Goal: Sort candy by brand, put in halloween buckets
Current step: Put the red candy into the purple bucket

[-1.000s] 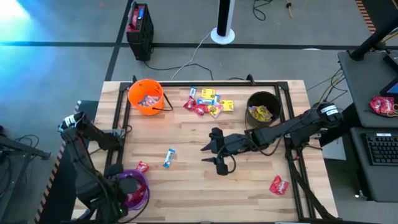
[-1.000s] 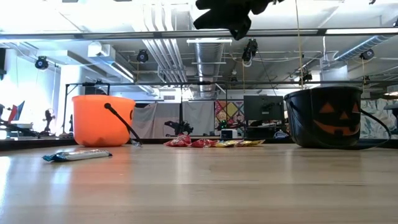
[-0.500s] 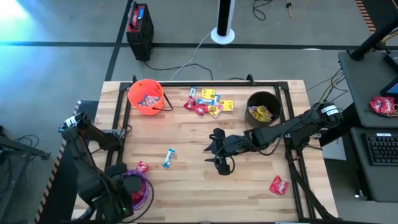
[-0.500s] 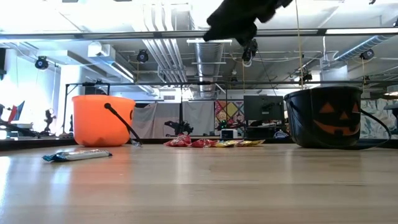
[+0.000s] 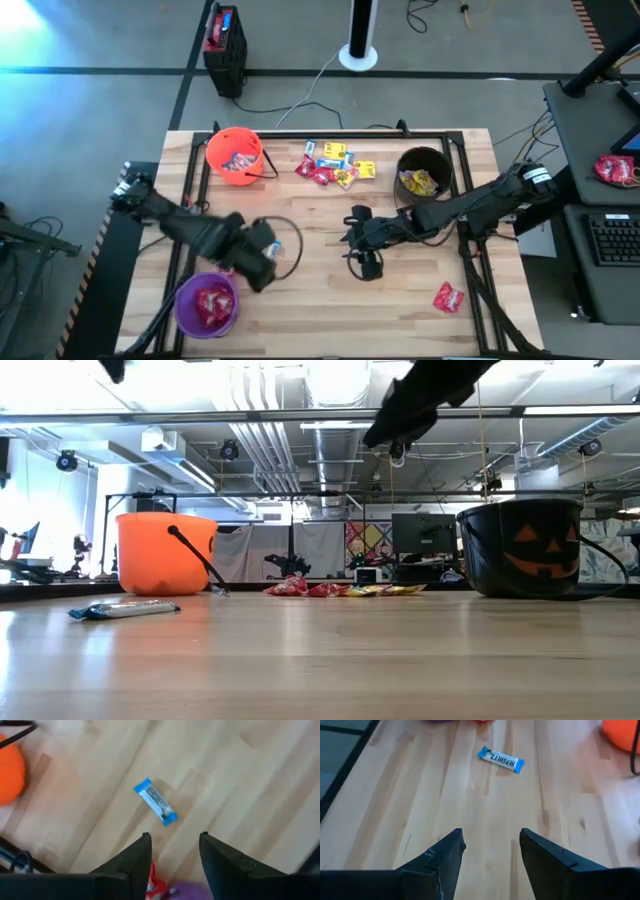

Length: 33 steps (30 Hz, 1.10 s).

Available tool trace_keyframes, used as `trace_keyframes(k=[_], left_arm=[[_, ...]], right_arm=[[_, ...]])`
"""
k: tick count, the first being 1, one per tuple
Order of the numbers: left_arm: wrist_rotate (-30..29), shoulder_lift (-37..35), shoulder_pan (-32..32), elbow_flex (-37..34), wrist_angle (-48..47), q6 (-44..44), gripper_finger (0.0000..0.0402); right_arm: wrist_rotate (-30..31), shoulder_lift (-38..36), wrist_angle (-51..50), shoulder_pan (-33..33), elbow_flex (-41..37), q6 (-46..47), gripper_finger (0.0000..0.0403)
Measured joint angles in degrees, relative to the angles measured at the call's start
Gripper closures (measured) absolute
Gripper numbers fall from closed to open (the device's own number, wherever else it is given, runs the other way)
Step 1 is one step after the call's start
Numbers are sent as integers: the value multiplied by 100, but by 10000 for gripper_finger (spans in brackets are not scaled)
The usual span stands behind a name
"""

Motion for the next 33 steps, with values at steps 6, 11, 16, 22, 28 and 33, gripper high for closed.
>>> trace_keyframes(k=[6, 11, 16, 22, 28, 33], left_arm=[[481, 219, 463, -447, 312, -79, 254], [893, 926, 597, -480, 301, 12, 254], [1394, 1598, 646, -434, -22, 50, 254], [1701, 2176, 643, -434, -337, 147, 254], [1747, 2478, 637, -462, -429, -36, 254], [1982, 2672, 609, -745, -434, -141, 254]], right_arm=[[0, -651, 222, -13, -452, -270, 216], [0, -1210, 821, -31, -946, -322, 216], [42, -1456, 1170, -31, -1272, -323, 216], [43, -1388, 1184, -31, -1326, -276, 216], [42, -1353, 1173, -29, -1326, -263, 216], [42, -1360, 1169, -28, -1328, -261, 216]])
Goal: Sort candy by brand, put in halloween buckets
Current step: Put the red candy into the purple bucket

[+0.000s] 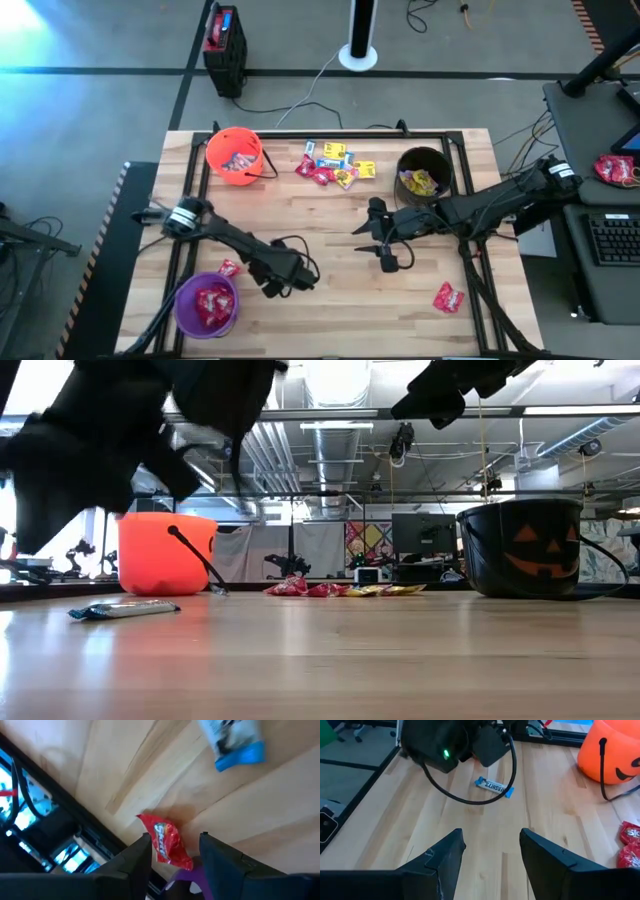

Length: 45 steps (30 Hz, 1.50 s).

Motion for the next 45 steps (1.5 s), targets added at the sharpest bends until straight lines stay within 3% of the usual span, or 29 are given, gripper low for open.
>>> trace_keyframes(k=[29, 34, 42, 45], left_arm=[[595, 47, -230, -1403, 1206, -396, 256], [609, 41, -230, -1435, 1275, -374, 289], [456, 43, -234, -1524, 1299, -330, 384], [290, 43, -234, -1521, 1295, -253, 397]], right_arm=[[0, -2, 0, 0, 0, 114, 216], [0, -2, 6, 1, 0, 153, 216], [0, -2, 13, 2, 0, 157, 216], [0, -2, 12, 1, 0, 157, 216]])
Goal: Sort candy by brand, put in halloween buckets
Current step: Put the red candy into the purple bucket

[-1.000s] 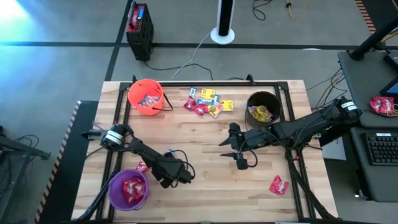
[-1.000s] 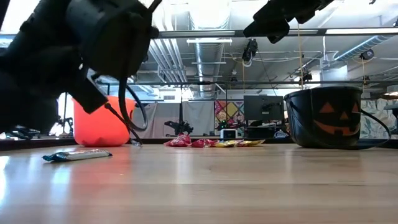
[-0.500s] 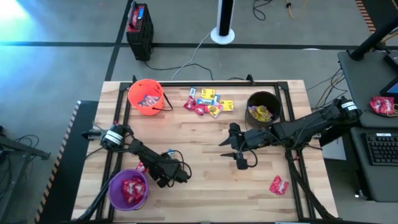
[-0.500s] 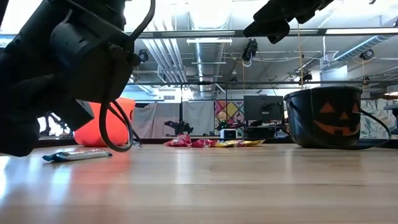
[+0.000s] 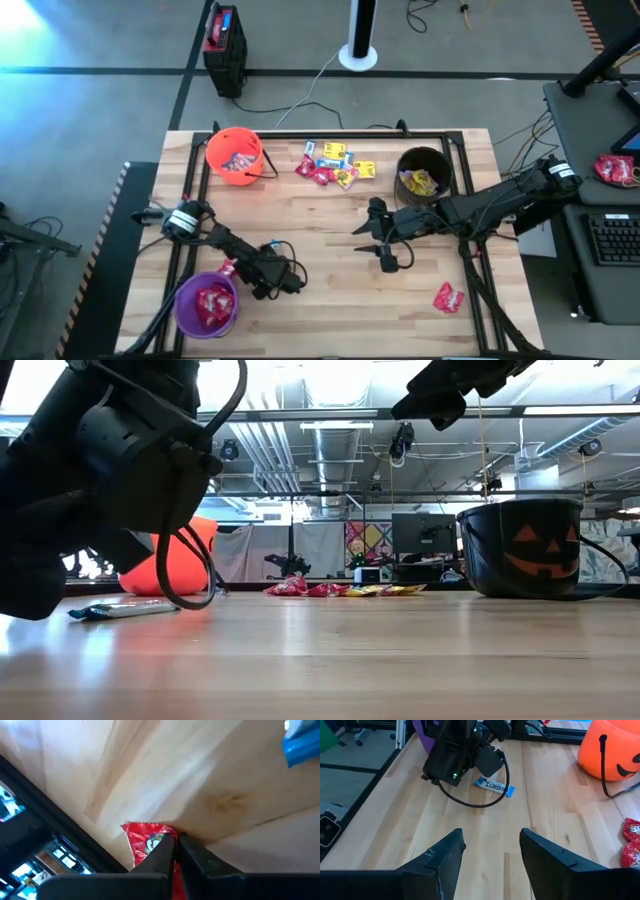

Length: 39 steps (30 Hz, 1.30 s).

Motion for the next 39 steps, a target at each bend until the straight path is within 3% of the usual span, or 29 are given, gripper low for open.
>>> trace_keyframes(k=[12, 17, 21, 25, 29, 33, 39], left_arm=[[-1478, -202, 74, 1143, -699, 658, 401], [-2360, -679, 27, 1922, -908, 977, 402], [-2693, -1296, -216, 2499, -956, 1318, 401], [-2693, -1831, -742, 3053, -960, 1652, 401], [-2542, -2140, -1345, 3557, -1050, 1450, 401], [-2052, -2202, -1982, 3849, -1286, 826, 401], [-894, -2199, -2763, 3497, -1295, -385, 401]], right_arm=[[4, 0, -1, -1, 0, 94, 216], [7, 0, -1, -1, 0, 226, 216], [10, 0, 1, -1, 0, 311, 216], [13, 0, 1, -1, 0, 441, 216], [13, 0, 1, -1, 0, 570, 216], [12, 0, 3, -1, 0, 668, 216], [11, 0, 3, -1, 0, 766, 216]])
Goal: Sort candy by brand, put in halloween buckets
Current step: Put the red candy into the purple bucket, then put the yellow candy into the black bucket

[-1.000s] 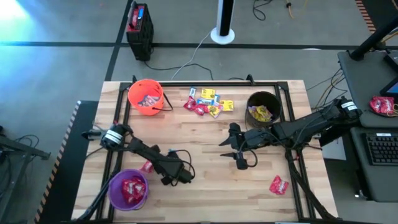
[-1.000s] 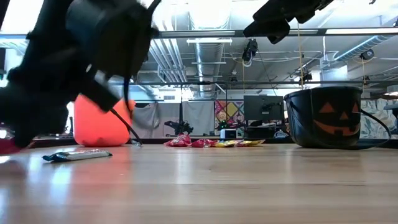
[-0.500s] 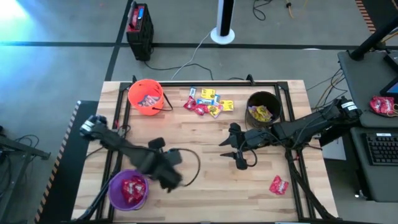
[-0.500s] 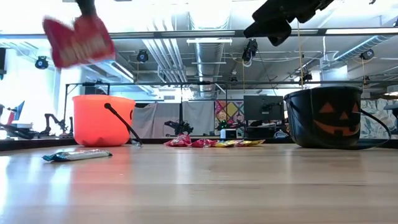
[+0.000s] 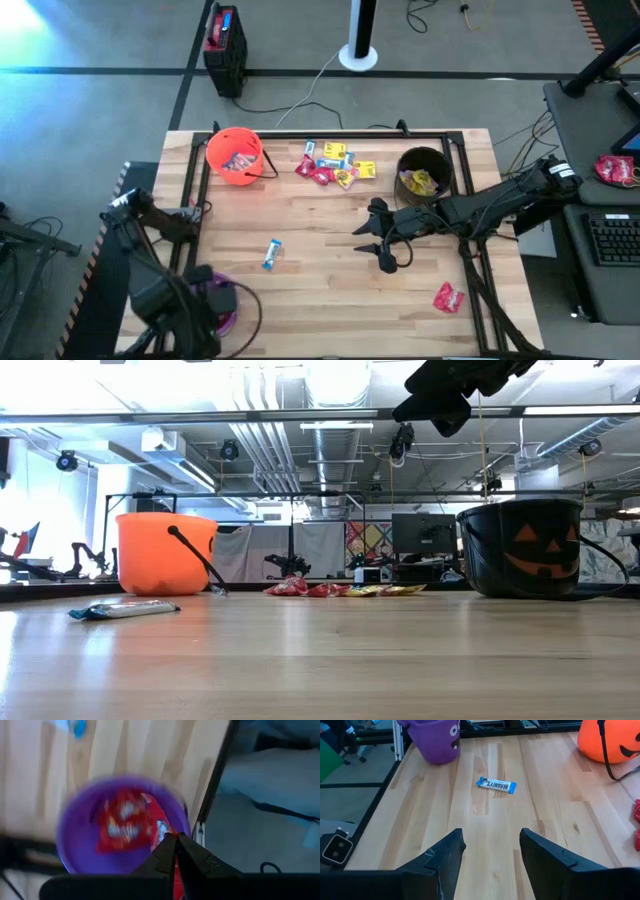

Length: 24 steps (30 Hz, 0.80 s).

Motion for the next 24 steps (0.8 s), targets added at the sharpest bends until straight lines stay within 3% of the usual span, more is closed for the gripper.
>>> trace_keyframes(k=[4, 10, 14, 18, 21, 24], left_arm=[[-31, 5, -309, -447, -4, -919, 401], [412, 14, -336, -1117, -4, -1216, 398], [760, 11, -334, -1492, -5, -1323, 372], [750, 11, -328, -1625, -5, -1344, 333], [329, 9, -332, -1580, -6, -1056, 309], [-758, 9, -314, -1311, -5, -594, 299]], right_arm=[[1, 0, 2, 0, 0, 21, 216], [2, 0, 40, 0, 44, 117, 216], [4, 0, 42, 0, 44, 256, 216], [10, 0, 44, 0, 44, 301, 216], [154, 0, 44, 0, 44, 335, 216], [192, 0, 42, -2, 44, 545, 216]])
